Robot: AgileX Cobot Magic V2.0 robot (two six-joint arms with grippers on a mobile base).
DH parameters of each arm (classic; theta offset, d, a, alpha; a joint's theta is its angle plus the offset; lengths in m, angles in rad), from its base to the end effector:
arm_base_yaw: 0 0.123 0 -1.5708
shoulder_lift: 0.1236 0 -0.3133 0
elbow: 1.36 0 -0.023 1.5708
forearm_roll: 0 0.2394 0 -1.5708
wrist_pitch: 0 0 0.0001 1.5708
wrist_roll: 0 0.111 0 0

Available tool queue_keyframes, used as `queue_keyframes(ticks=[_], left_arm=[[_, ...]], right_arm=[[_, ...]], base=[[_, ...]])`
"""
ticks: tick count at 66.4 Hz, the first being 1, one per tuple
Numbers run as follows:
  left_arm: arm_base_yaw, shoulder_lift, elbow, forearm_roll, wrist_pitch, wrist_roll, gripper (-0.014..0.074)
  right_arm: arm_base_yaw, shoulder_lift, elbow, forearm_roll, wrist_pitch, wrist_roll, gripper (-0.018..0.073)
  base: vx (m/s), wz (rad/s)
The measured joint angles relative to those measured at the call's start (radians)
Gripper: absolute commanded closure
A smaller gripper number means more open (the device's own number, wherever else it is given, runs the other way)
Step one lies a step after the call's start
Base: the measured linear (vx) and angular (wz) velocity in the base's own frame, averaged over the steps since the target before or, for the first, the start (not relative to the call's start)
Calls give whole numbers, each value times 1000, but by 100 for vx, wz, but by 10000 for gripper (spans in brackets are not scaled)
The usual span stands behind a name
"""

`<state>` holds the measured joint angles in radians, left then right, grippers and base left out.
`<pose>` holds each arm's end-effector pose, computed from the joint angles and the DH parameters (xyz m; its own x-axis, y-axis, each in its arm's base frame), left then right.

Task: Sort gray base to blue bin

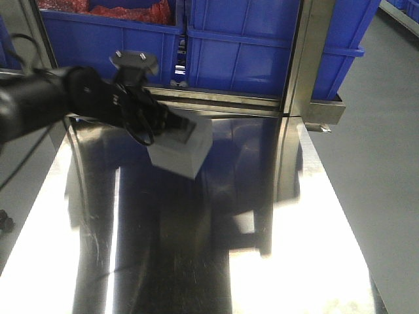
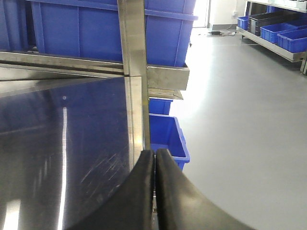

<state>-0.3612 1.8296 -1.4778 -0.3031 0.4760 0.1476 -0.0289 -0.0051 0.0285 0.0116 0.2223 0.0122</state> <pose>0.4029 -0.1685 0.3005 -0.6684 0.1220 -0.7337 0.3665 0.9124 -0.1822 0.0359 -0.0008 0.1806 -0.1571 0.0281 -0.9872 0.0301 0.9993 0.0236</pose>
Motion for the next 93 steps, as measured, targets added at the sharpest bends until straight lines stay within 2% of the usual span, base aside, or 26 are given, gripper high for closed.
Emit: queue_keyframes(ticks=[32,38,62,93], left_arm=[[0,-553,528,-4,-442,8,603],[0,-670,615,-7,-496,8,603],[0,-1050,873,-9,-507,7,603],[0,-1445,1064,-10,-491,7,603]], right_arm=[[0,0,0,0,0,0,564],[0,0,0,0,0,0,564],[0,0,0,0,0,0,564],[0,0,0,0,0,0,564]], base=[[0,0],[0,0],[0,0],[0,0]])
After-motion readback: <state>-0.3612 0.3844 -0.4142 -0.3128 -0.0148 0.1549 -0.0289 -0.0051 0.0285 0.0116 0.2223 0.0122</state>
